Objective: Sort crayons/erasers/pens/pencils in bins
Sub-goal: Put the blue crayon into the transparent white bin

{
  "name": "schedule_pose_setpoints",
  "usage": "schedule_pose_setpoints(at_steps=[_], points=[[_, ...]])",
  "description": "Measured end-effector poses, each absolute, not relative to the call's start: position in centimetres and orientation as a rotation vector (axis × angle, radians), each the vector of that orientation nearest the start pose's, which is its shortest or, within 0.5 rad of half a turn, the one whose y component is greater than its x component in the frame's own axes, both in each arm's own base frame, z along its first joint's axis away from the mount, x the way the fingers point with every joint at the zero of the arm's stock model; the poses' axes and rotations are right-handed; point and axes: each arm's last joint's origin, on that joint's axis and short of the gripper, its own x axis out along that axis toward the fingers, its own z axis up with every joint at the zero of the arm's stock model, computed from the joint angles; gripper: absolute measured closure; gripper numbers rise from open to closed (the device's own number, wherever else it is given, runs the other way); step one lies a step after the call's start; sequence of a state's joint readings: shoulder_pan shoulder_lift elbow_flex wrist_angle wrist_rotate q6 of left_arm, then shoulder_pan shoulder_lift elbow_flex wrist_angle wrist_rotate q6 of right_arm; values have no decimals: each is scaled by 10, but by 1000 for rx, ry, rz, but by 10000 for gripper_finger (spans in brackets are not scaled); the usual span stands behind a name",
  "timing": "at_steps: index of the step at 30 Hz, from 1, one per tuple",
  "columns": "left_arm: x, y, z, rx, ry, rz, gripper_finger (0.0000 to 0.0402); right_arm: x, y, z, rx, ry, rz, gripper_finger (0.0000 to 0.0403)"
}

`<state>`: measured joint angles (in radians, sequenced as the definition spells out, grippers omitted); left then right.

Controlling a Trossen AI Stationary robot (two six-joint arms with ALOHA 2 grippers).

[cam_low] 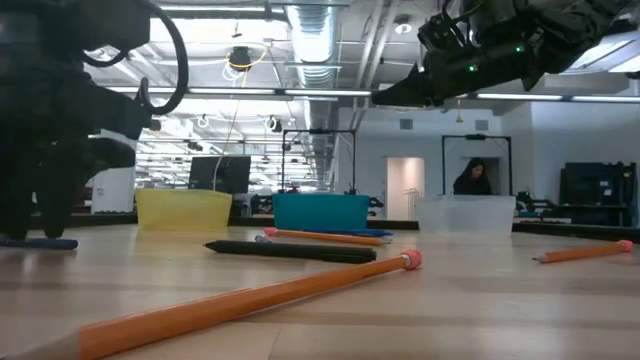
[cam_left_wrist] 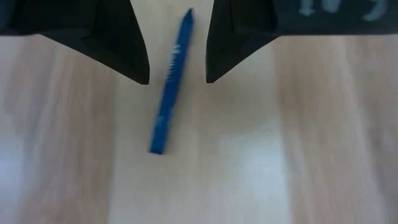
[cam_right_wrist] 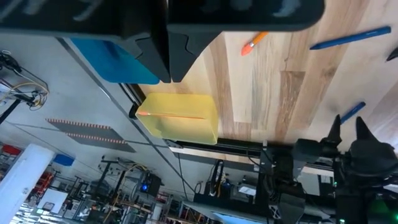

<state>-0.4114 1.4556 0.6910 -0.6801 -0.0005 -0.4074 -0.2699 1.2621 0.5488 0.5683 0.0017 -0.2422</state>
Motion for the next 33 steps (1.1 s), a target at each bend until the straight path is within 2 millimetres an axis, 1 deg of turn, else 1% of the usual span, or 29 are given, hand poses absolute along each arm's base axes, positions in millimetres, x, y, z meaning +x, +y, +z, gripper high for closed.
schedule_pose_setpoints(at_steps=[7, 14, 17, 27, 33], points=[[202, -87, 142, -12, 1455, -24, 255, 251, -69, 226, -222, 180, -251, 400], [202, -87, 143, 17, 1446, -30, 306, 251, -69, 225, -221, 184, -250, 399], [202, -87, 143, 16, 1445, -31, 316, 251, -69, 225, -221, 184, -248, 399], [201, -86, 140, 37, 1435, -3, 297, 251, -69, 225, -221, 184, -248, 399], [201, -86, 140, 30, 1438, -13, 294, 251, -69, 225, -222, 184, -248, 400]])
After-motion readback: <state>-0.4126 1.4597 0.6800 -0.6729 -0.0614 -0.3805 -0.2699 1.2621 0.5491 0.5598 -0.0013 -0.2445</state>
